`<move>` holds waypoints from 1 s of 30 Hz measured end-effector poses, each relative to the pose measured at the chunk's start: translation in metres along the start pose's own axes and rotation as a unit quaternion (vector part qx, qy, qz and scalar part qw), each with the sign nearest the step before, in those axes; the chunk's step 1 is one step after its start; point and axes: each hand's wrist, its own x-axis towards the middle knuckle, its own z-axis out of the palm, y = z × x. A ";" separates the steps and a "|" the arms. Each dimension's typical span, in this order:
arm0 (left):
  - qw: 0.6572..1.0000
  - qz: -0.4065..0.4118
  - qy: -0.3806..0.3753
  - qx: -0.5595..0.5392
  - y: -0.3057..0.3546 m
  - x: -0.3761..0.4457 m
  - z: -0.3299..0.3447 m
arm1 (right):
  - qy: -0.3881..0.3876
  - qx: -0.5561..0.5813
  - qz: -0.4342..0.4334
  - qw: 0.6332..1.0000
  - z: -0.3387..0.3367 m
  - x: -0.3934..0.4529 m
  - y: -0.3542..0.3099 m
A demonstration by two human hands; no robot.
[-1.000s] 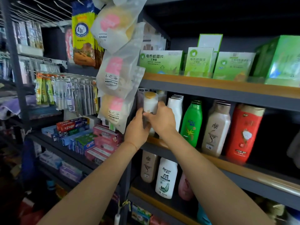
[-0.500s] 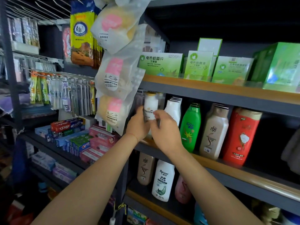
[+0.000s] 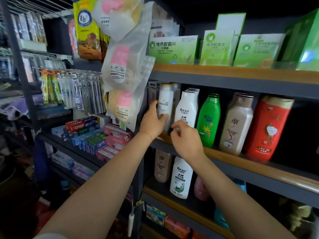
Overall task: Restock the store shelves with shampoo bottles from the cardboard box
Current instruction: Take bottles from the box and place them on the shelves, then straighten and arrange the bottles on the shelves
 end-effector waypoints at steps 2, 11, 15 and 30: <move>0.996 0.055 0.062 -0.017 0.001 -0.020 -0.002 | 0.013 0.011 -0.009 1.000 0.003 -0.003 0.002; 0.984 -0.112 0.141 -0.013 -0.148 -0.211 -0.039 | -0.189 0.142 -0.014 0.972 0.095 -0.074 0.001; 0.942 -0.277 0.162 0.097 -0.244 -0.333 -0.076 | -0.408 0.152 0.034 0.900 0.194 -0.146 -0.008; 0.718 -0.620 0.272 -0.162 -0.377 -0.591 -0.113 | -0.758 0.011 0.254 0.600 0.476 -0.528 0.046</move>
